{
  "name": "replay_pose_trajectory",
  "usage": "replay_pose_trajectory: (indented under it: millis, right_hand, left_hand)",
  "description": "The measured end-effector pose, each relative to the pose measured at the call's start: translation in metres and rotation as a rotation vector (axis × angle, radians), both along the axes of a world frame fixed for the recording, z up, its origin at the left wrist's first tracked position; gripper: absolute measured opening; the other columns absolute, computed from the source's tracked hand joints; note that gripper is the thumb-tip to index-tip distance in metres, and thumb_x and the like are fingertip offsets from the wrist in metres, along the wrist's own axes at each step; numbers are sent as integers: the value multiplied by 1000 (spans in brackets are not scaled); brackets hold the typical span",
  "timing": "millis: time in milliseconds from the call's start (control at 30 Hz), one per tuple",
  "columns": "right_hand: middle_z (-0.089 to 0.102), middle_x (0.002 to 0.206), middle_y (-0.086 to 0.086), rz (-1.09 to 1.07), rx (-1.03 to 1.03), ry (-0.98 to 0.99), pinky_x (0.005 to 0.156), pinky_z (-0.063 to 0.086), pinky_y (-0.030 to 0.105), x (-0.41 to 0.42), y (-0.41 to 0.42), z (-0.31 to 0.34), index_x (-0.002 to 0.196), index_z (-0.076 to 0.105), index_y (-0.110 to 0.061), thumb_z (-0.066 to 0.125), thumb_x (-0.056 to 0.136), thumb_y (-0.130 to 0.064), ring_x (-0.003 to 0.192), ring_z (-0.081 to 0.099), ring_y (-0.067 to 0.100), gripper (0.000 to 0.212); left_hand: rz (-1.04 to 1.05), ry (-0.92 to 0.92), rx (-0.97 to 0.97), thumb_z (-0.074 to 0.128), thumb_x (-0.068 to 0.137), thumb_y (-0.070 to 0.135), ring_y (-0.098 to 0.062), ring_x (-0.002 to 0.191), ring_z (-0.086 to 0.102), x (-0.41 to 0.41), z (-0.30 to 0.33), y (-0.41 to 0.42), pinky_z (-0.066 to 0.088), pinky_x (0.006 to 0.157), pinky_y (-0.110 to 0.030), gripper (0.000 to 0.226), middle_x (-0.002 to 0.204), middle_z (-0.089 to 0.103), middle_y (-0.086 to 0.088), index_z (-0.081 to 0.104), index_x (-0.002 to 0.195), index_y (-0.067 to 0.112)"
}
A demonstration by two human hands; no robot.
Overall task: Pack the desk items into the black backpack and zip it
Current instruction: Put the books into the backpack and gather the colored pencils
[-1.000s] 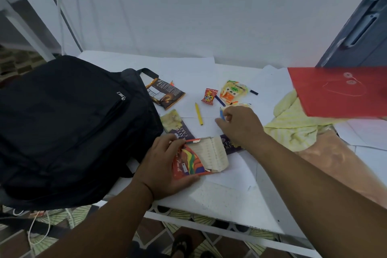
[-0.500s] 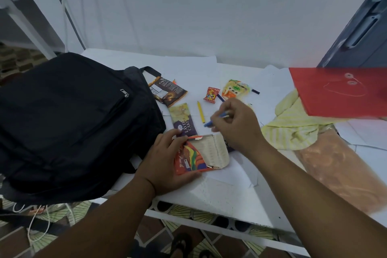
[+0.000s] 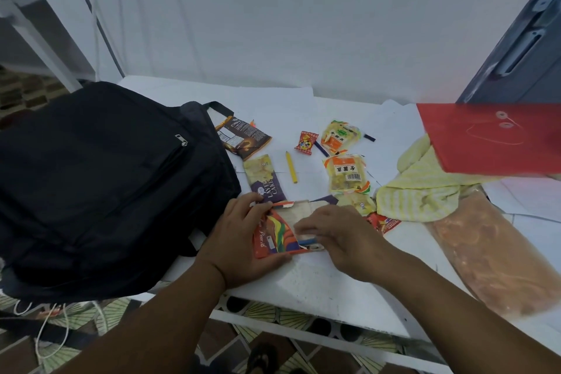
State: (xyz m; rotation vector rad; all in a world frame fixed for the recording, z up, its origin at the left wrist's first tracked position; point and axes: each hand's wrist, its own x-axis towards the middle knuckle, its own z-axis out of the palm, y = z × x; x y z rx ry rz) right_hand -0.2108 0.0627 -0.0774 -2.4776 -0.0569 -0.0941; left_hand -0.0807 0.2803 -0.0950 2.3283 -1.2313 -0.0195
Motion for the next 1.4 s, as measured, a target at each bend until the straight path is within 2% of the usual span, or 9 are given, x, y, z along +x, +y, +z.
replay_pose_trajectory:
  millis: [133,233,500,667,767,867,1033,1200,1400]
  right_hand:
    - [60,104,-6,-138,116,-44,78,46,21,-7,-11,-2,120,68,-35,65,91,-11,97,53,4,38]
    - [66,98,-13,-36,-71,-62,77,47,26,-5,-13,-6,100,78,-29,66,88,-13,95,52,9,23]
    - [71,101,-17,23,-165,16,78,33,36,-1,-1,-5,107,74,-42,59,93,-36,88,46,12,22]
    - [64,94,-14,-33,-84,115,85,24,28,4,3,6,108,71,-44,69,92,-33,96,46,10,19]
    - [61,89,-25,-32,-26,204,87,36,21,7,2,17,104,74,-39,72,91,-29,94,54,3,17]
    - [66,85,-21,-128,124,237,72,49,15,13,-6,28,100,76,-35,70,92,-21,82,61,2,17]
    - [69,98,-14,-297,70,75,65,39,5,58,-14,27,112,72,-26,63,95,-19,71,57,-3,20]
    - [65,120,5,-403,-7,138,88,48,31,106,-8,17,138,56,-17,62,97,-31,100,61,18,44]
    - [69,110,13,-533,-62,229,84,55,39,125,-5,14,119,64,-9,57,96,-23,99,64,31,28]
  left_hand:
    - [-3,-2,1,59,71,87,-11,126,38,0,0,0,46,104,-37,97,144,41,4,50,141,21]
    - [-2,-6,4,60,71,85,-11,126,38,0,0,0,46,104,-37,96,144,40,4,50,142,21]
    - [3,-3,14,60,71,86,-11,128,38,0,0,0,46,104,-37,96,145,40,5,49,142,22]
    - [4,1,16,58,71,87,-13,129,39,0,0,0,48,104,-41,97,146,41,4,49,142,22]
    - [4,3,22,58,71,88,-13,130,38,0,-1,1,48,105,-41,98,146,40,4,49,143,22]
    - [5,12,21,58,71,88,-13,130,38,0,0,1,46,105,-40,98,146,40,5,49,143,21]
    - [3,7,25,58,71,87,-13,128,39,1,-1,0,47,104,-40,97,146,40,4,49,143,22]
    - [-1,11,25,58,71,88,-14,127,41,2,-1,0,48,103,-41,97,146,41,4,50,142,22]
    - [-8,-11,14,57,72,88,-14,122,44,2,-1,0,49,101,-41,97,142,45,5,52,140,19]
